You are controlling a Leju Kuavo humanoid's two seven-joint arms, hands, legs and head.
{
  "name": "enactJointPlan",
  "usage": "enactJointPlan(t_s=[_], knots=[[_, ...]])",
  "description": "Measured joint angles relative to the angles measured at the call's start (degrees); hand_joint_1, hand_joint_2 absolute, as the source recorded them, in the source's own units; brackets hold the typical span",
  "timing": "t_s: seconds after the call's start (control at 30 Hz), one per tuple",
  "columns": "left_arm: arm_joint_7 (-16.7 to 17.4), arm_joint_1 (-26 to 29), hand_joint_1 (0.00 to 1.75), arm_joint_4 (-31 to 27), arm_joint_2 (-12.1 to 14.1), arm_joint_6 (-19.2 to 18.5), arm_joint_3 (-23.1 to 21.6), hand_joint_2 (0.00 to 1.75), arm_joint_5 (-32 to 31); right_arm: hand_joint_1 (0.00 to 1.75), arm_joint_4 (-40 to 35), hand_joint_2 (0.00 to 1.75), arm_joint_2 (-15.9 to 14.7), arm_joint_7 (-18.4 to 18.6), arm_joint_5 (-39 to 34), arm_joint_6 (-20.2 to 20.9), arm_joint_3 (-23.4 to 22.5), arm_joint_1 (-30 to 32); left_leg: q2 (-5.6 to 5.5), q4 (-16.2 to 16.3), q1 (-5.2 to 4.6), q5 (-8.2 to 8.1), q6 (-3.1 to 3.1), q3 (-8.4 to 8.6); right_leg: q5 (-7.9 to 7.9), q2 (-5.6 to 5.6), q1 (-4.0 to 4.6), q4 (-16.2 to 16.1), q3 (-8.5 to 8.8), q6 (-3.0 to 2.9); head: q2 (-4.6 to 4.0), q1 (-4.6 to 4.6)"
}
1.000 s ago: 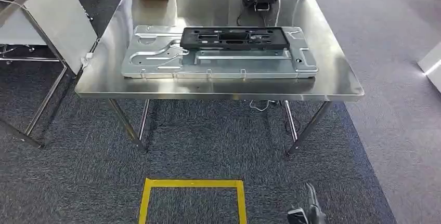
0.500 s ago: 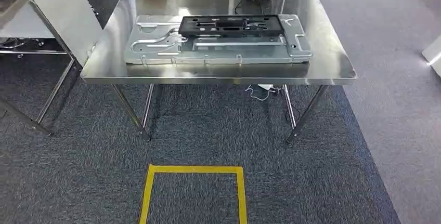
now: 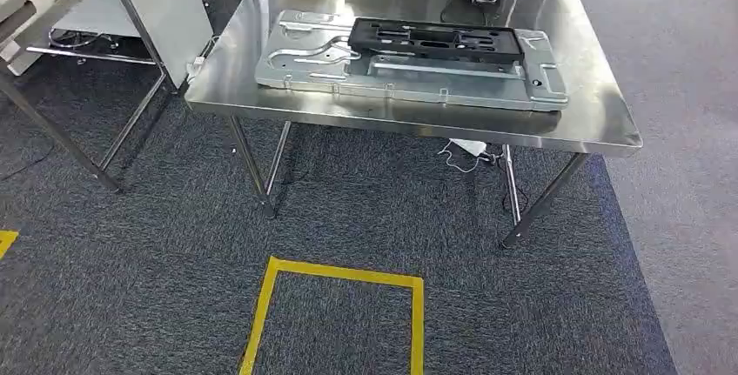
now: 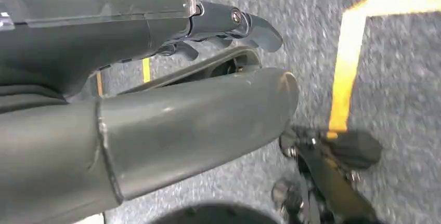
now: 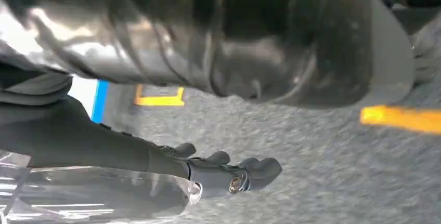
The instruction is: Take the parts from the cabinet and place them on the table.
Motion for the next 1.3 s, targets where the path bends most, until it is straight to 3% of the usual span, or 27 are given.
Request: enactJointPlan(t_s=[0.07, 0.1, 0.13, 0.2, 0.23, 0.27, 0.33, 0.4, 0.43, 0.5, 0.57, 0.6, 0.67, 0.7, 0.73, 0.77, 0.9, 0.93, 0.97, 1.0, 1.07, 1.1, 1.13, 1.2, 1.23, 1.27, 1.3], knots=[[0.0, -0.1, 0.0, 0.0, 0.0, 0.0, -0.1, 0.0, -0.1, 0.0, 0.2, 0.0, 0.0, -0.8, 0.4, 0.3, 0.0, 0.0, -1.05, 0.1, -0.16, 0.5, 0.14, -0.77, -3.68, 0.33, -0.11, 8.7, -3.81, 0.1, 0.0, 0.0], [0.0, 0.0, 0.0, 0.0, 0.0, 0.0, -0.1, 0.0, -0.1, 0.0, 0.3, 0.0, 0.0, -0.9, 0.5, 0.3, 0.0, 0.0, -1.76, 0.2, -0.17, 0.71, 0.04, -1.08, -3.41, 0.37, -0.11, 10.2, -4.32, 0.07, 0.0, 0.0], [0.0, 0.0, 0.0, 0.0, 0.0, 0.0, -0.1, 0.0, -0.2, 0.0, 0.3, 0.0, 0.0, -1.0, 0.5, 0.3, 0.0, 0.0, -2.39, 0.3, -0.17, 0.87, -0.1, -1.26, -1.8, 0.41, -0.11, 8.6, -3.38, -0.03, 0.0, 0.02], [0.0, 0.0, 0.0, 0.0, 0.0, 0.0, -0.2, 0.0, -0.4, 0.0, 0.4, 0.0, 0.0, -1.4, 0.6, 0.3, 0.0, 0.0, -3.77, 0.5, -0.17, 1.19, -0.42, -1.41, 3.24, 1.07, -0.12, -0.6, 1.57, -0.53, 0.0, 0.02], [0.0, 0.0, 0.0, 0.0, 0.0, 0.0, -0.2, 0.0, -0.5, 0.0, 0.4, 0.0, -0.1, -1.6, 0.8, 0.4, 0.0, 0.1, -4.38, 0.5, -0.16, 1.41, -0.65, -1.46, 5.26, 3.08, -0.12, -5.9, 4.34, -0.99, 0.0, 0.02], [0.1, -0.1, 0.0, 0.0, -0.1, 0.0, -0.2, 0.0, -0.5, 0.0, 0.4, 0.0, -0.2, -1.7, 1.0, 0.7, 0.0, 0.1, -4.73, 0.7, -0.49, 1.64, -1.03, -1.77, 4.57, 5.49, 0.06, -8.2, 5.08, -1.35, 0.0, 0.0], [0.2, -0.1, 0.0, 0.0, -0.1, 0.0, -0.2, 0.0, -0.5, 0.0, 0.5, 0.0, -0.2, -1.7, 1.5, 1.2, 0.0, 0.0, -5.58, 0.6, -0.27, 2.19, -1.74, -2.22, 5.05, 4.38, 0.17, -8.2, 4.63, -1.28, 0.02, -0.02], [0.7, 0.0, 0.0, 0.0, -0.1, 0.1, -0.2, 0.0, -0.5, 0.0, 0.5, 0.0, -0.2, -1.1, 1.8, 1.8, 0.1, -0.2, -6.77, 0.3, -0.24, 2.87, -2.66, -2.39, 5.72, 3.23, 0.13, -8.6, 4.66, -2.04, 0.0, -0.02], [0.8, 0.0, 0.0, 0.0, -0.1, 0.1, -0.2, 0.0, -0.5, 0.0, 0.6, 0.0, -0.1, -0.9, 1.9, 2.1, 0.1, -0.2, -5.72, 1.0, -0.02, 2.28, -2.69, -2.78, 6.28, 2.27, -0.25, -9.0, 4.64, -2.52, 0.0, 0.02], [1.0, -0.1, 0.0, 0.0, -0.1, 0.1, -0.2, 0.0, -0.5, 0.0, 0.6, 0.0, -0.2, -0.7, 2.1, 2.1, 0.1, -0.1, -2.54, 6.9, -0.01, -2.5, -3.12, -5.33, 6.65, 0.97, -0.13, -9.0, 4.05, -3.05, 0.02, -0.15], [1.0, -0.1, 0.0, 0.0, -0.1, 0.1, -0.2, 0.0, -0.6, 0.0, 0.8, 0.0, -0.2, -0.3, 2.3, 2.2, 0.1, 0.1, -1.75, 16.5, 0.08, -7.32, -3.75, -8.93, 6.84, -0.82, 0.05, -8.8, 3.2, -3.12, 0.0, -0.15], [1.1, 0.0, 0.0, 0.0, -0.2, 0.1, -0.2, 0.0, -0.6, 0.0, 0.9, 0.0, -0.2, 0.0, 2.3, 2.6, 0.1, 0.1, -1.59, 18.7, 0.1, -7.89, -3.94, -9.38, 6.91, -1.54, 0.08, -8.5, 2.84, -3.02, 0.0, -0.15], [1.2, 0.1, 0.0, 0.0, -0.1, 0.1, -0.2, 0.0, -0.7, 0.0, 1.0, 0.0, -0.2, 1.0, 2.4, 3.5, 0.1, 0.1, -1.2, 14.5, 0.16, -5.54, -3.95, -6.03, 6.9, -2.95, 0.08, -8.0, 2.43, -2.98, 0.0, -0.15], [1.2, 0.1, 0.0, 0.0, -0.1, 0.2, -0.2, 0.0, -0.7, 0.0, 1.0, 0.0, -0.2, 1.5, 2.4, 3.8, 0.1, 0.0, -0.74, 9.4, 0.16, -3.53, -3.8, -2.75, 6.86, -3.55, 0.08, -7.9, 2.35, -2.91, 0.0, -0.15], [1.2, 0.1, 0.0, 0.0, 0.0, 0.2, -0.2, 0.0, -0.7, 0.0, 1.0, 0.0, -0.1, 2.1, 2.5, 4.2, 0.1, -0.1, 0.68, 3.3, 0.15, -1.67, -3.46, 1.11, 6.78, -4.14, 0.08, -7.6, 2.38, -2.67, 0.0, -0.15], [1.2, -0.1, 0.0, 0.0, 0.0, 0.2, -0.2, 0.0, -0.7, 0.0, 1.0, 0.0, -0.1, 2.4, 2.5, 4.3, 0.1, -0.1, 2.62, 0.3, -0.44, -2.83, -2.87, 2.32, 6.61, -4.66, 0.44, -7.4, 2.27, -2.28, 0.02, -0.15], [1.1, 0.2, 0.0, 0.0, 0.0, 0.3, -0.2, 0.0, -1.0, 0.0, 1.0, 0.0, -0.2, 2.9, 2.5, 4.7, 0.1, -0.6, 0.6, 0.1, -0.66, -1.89, -1.4, 1.67, 7.0, -5.91, 0.48, -7.6, 2.56, -0.98, 0.0, -0.15], [1.1, 0.2, 0.0, 0.0, 0.0, 0.3, -0.3, 0.0, -1.0, 0.0, 1.0, 0.0, -0.2, 2.8, 2.5, 4.9, 0.1, -0.6, 0.18, -0.5, -0.11, -1.18, -0.77, 2.19, 6.52, -5.12, 0.28, -7.3, 2.49, -0.54, 0.02, -0.13], [1.1, 0.1, 0.0, 0.0, 0.0, 0.4, -0.3, 0.0, -1.1, 0.0, 1.0, 0.0, -0.2, 2.7, 2.6, 5.1, 0.1, -0.5, -0.15, -0.7, -0.11, -0.9, -0.34, 1.91, 4.73, -2.15, 0.14, -5.6, 1.79, -0.19, 0.0, -0.09], [1.2, 0.1, 0.0, 0.0, 0.0, 0.4, -0.3, 0.0, -1.1, 0.0, 1.0, 0.0, -0.2, 2.5, 2.7, 5.2, 0.1, -0.3, -0.52, -0.6, -0.13, -0.65, 0.0, 1.56, 2.19, -0.54, -0.01, -2.1, 0.16, -0.03, 0.0, -0.11], [1.2, 0.0, 0.0, 0.0, 0.0, 0.5, -0.3, 0.0, -1.2, 0.0, 1.0, 0.0, -0.4, 2.2, 2.9, 5.2, 0.1, -0.2, -1.47, -0.6, -0.27, -0.31, 0.26, 0.95, -2.12, 0.36, -0.13, 6.9, -3.92, 0.21, 0.02, -0.13], [1.2, 0.1, 0.0, 0.0, 0.0, 0.6, -0.3, 0.0, -1.2, 0.0, 1.0, 0.0, -0.3, 2.1, 3.0, 5.2, 0.1, -0.1, -2.14, -0.5, -0.3, -0.17, 0.22, 0.71, -2.68, 0.42, -0.12, 10.0, -5.33, 0.24, 0.0, -0.11], [1.2, 0.1, 0.0, 0.0, 0.0, 0.6, -0.3, 0.0, -1.2, 0.0, 1.0, 0.0, -0.3, 2.0, 3.1, 5.2, 0.1, -0.1, -2.76, -0.4, -0.3, -0.1, 0.14, 0.61, -1.7, 0.42, -0.14, 9.9, -5.24, 0.24, 0.0, -0.11], [1.6, 0.1, 0.0, 0.0, 0.0, 0.7, -0.3, 0.0, -1.2, 0.0, 1.0, 0.0, -0.4, 1.8, 3.3, 5.2, 0.1, 0.0, -4.3, -0.1, -0.3, -0.04, 0.02, 0.57, 3.34, 0.84, -0.15, 2.2, -1.32, -0.03, 0.0, -0.11], [1.8, 0.1, 0.0, 0.0, 0.0, 0.9, -0.3, 0.0, -1.2, 0.0, 1.0, 0.0, -0.4, 1.8, 3.4, 5.2, 0.1, 0.1, -4.94, 0.1, -0.3, -0.02, -0.07, 0.54, 5.79, 2.03, -0.16, -3.0, 1.27, -0.33, 0.02, -0.11], [2.0, 0.1, 0.0, 0.0, -0.1, 0.9, -0.3, 0.0, -1.2, 0.0, 1.0, 0.0, -0.5, 1.8, 3.5, 5.2, 0.1, 0.2, -5.49, 0.2, -0.2, 0.05, -0.22, 0.34, 6.36, 4.63, -0.14, -6.8, 2.86, -0.84, 0.0, -0.09], [2.1, -0.1, 0.0, 0.0, -0.2, 0.9, -0.3, 0.0, -1.2, 0.0, 1.0, 0.0, -0.6, 1.8, 3.7, 5.3, 0.1, 0.2, -5.97, 0.7, -0.6, 0.0, -0.74, -0.09, 6.05, 5.26, -0.19, -7.9, 3.09, -0.95, 0.0, -0.13]])
